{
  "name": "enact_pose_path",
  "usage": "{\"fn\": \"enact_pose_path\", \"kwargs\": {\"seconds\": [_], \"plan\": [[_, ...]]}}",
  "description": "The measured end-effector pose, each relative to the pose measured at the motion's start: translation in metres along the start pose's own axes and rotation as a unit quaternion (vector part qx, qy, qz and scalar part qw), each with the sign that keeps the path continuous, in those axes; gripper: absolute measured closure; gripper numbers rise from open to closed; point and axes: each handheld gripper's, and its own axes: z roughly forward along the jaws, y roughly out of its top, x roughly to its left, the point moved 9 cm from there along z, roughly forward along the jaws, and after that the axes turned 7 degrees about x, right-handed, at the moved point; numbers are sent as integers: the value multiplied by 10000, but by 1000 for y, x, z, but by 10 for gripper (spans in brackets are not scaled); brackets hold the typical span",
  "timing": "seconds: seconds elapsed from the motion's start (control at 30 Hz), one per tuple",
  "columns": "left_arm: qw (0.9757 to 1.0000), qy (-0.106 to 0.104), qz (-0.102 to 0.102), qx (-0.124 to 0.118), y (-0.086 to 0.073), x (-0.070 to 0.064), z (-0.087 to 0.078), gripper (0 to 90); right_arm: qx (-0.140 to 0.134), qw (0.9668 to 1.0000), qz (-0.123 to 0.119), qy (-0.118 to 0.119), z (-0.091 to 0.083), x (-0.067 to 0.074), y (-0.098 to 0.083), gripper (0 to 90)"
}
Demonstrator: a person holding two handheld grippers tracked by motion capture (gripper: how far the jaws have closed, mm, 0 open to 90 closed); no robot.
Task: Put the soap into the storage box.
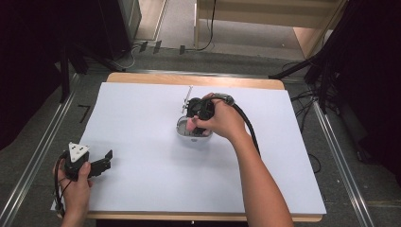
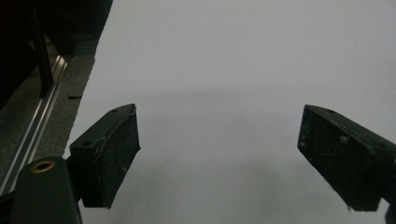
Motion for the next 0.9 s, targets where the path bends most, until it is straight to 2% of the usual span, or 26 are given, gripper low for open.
{"fn": "enact_pose_path", "kwargs": {"seconds": [0.47,0.7,0.9], "plan": [[10000,-5,-6,8,0,0,0,136,65,10000,-5,66,4,2,6,385],[10000,-7,-5,7,0,0,0,136,33,9999,-100,60,7,1,8,385],[10000,-3,-9,11,0,0,0,136,150,9998,-50,133,8,4,6,376]]}}
